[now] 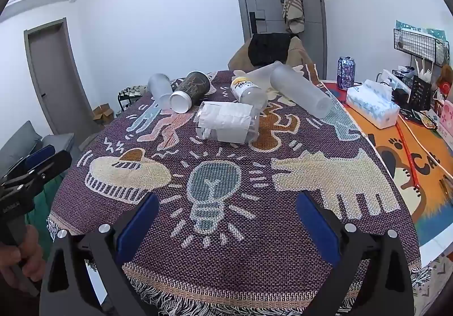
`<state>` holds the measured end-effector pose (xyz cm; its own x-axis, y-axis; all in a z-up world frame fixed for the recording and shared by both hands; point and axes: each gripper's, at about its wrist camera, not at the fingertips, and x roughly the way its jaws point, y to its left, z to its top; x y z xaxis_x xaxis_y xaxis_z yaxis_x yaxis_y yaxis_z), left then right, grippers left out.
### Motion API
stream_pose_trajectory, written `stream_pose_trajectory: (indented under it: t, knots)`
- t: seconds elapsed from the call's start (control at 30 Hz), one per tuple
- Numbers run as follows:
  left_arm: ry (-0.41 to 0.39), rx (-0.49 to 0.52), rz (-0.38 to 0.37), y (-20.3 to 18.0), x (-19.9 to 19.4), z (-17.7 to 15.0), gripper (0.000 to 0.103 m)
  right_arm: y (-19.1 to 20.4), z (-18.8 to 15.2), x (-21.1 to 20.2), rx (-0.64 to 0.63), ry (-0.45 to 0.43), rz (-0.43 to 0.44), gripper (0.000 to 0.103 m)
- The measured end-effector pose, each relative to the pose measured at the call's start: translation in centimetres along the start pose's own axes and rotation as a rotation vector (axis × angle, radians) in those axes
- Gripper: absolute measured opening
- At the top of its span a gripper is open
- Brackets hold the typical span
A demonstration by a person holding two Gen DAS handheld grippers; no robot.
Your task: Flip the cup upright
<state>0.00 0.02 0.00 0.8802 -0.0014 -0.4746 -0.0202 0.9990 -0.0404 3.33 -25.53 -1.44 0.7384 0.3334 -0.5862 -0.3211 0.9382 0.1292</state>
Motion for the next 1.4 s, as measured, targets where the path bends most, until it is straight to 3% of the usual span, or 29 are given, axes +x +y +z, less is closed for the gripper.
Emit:
stream_pose_trajectory:
  t: [1.4]
  knots:
    - [0.001, 0.028, -0.031, -0.8, -0.4, 0.6, 0.097, -0.3, 0.2, -1.1, 0.006, -0.041, -0.016, 0.095]
